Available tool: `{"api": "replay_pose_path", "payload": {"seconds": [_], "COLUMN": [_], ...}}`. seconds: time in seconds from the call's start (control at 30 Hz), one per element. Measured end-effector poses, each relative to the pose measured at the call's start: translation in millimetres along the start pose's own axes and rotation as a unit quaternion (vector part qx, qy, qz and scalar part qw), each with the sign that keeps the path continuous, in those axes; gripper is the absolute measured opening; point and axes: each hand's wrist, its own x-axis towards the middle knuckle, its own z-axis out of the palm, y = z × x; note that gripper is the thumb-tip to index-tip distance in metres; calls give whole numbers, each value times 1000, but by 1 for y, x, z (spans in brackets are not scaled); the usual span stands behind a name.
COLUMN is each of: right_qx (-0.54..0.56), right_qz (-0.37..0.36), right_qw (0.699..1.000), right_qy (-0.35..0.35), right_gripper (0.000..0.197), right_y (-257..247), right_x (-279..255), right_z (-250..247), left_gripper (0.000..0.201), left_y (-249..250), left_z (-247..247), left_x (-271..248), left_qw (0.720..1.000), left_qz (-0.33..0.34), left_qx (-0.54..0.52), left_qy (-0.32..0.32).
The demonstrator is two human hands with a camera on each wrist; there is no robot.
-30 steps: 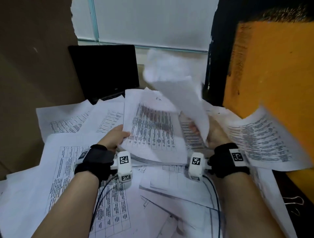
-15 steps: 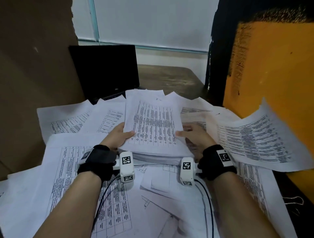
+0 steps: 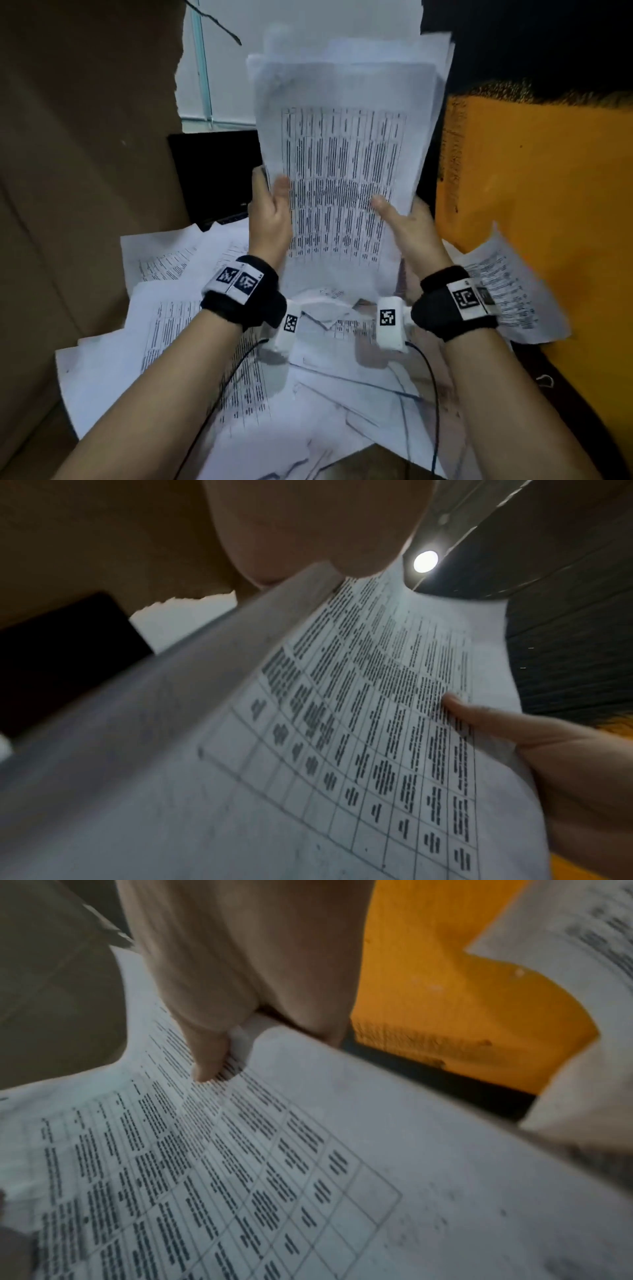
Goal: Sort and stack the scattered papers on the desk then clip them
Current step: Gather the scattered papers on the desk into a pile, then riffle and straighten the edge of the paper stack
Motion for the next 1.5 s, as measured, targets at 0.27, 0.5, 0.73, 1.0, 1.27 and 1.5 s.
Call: {"api": "replay_pose_path", "payload": {"seconds": [0.27, 0.5, 0.73, 1.0, 1.27, 1.5], "right_qx": [87, 72, 62, 40, 27, -67], "right_qz": [36, -18, -16, -37, -22, -43], "right_qw": [995, 995, 996, 991, 995, 985], "right_qy": [-29, 70, 65, 121, 94, 154], "right_gripper": [43, 13, 77, 83, 103, 81], "right_y": [-6, -35, -28, -52, -56, -55], "right_x": [-29, -26, -34, -21, -19, -19], "right_z": [-22, 13, -13, -8, -8, -4], "left_gripper": [47, 42, 56, 31, 33, 17], "left_y": [5, 36, 34, 43, 42, 29], "left_z": [-14, 9, -20, -5, -11, -17], "left_x": [-11, -20, -9, -4, 5, 5], "left_qw": [996, 999, 998, 995, 994, 989], "left_qz": [-80, -41, -62, -33, -44, -111], "left_qx": [-33, 3, -8, -82, -94, -34], "left_qy": [-17, 2, -26, 52, 19, -94]}}
